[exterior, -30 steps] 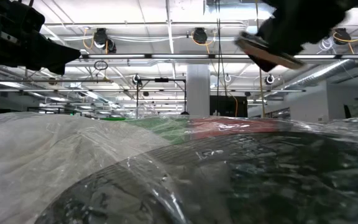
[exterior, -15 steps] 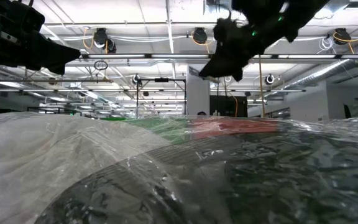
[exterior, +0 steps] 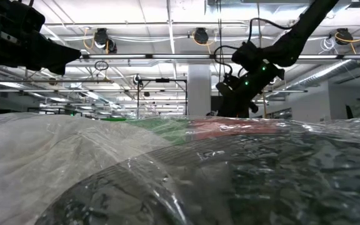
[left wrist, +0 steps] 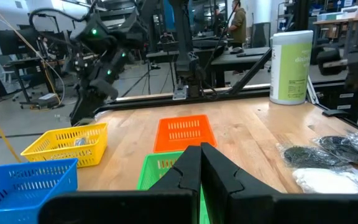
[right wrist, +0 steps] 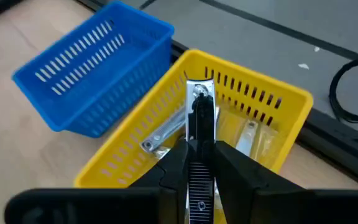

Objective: Pick & Place Travel size toiletries
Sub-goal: Put the nail cutter into the yellow bin, then adjust the yellow bin on the table

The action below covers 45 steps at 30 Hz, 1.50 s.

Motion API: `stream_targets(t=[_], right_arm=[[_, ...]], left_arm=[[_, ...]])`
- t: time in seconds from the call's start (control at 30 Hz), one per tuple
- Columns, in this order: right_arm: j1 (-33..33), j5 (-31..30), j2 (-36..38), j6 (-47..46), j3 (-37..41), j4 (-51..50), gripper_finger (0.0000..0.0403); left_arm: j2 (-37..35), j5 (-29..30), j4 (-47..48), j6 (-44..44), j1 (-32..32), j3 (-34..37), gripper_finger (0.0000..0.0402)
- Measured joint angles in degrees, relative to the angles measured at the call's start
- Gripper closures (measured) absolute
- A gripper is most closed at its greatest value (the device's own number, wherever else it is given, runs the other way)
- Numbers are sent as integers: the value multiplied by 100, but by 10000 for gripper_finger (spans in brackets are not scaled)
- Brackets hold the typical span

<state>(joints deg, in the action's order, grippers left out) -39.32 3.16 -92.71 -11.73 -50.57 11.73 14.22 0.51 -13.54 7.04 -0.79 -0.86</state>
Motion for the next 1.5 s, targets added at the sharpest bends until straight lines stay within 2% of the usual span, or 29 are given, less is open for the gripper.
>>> stream_targets(t=[0.33, 0.6, 1.0, 1.4, 1.5], right_arm=[[30, 152, -550, 367, -4, 701, 326], [32, 110, -561, 430, -2, 728, 302], [161, -1466, -559, 1439, -2, 873, 264], [28, -1560, -559, 1397, -2, 326, 263], [31, -1856, -559, 1402, -2, 233, 264]], left_arm=[[0, 0, 0, 0, -1, 0, 396], [2, 0, 0, 1, 0, 0, 396], [2, 0, 0, 1, -1, 0, 396], [1, 0, 0, 1, 0, 0, 396], [2, 0, 0, 1, 2, 0, 396]])
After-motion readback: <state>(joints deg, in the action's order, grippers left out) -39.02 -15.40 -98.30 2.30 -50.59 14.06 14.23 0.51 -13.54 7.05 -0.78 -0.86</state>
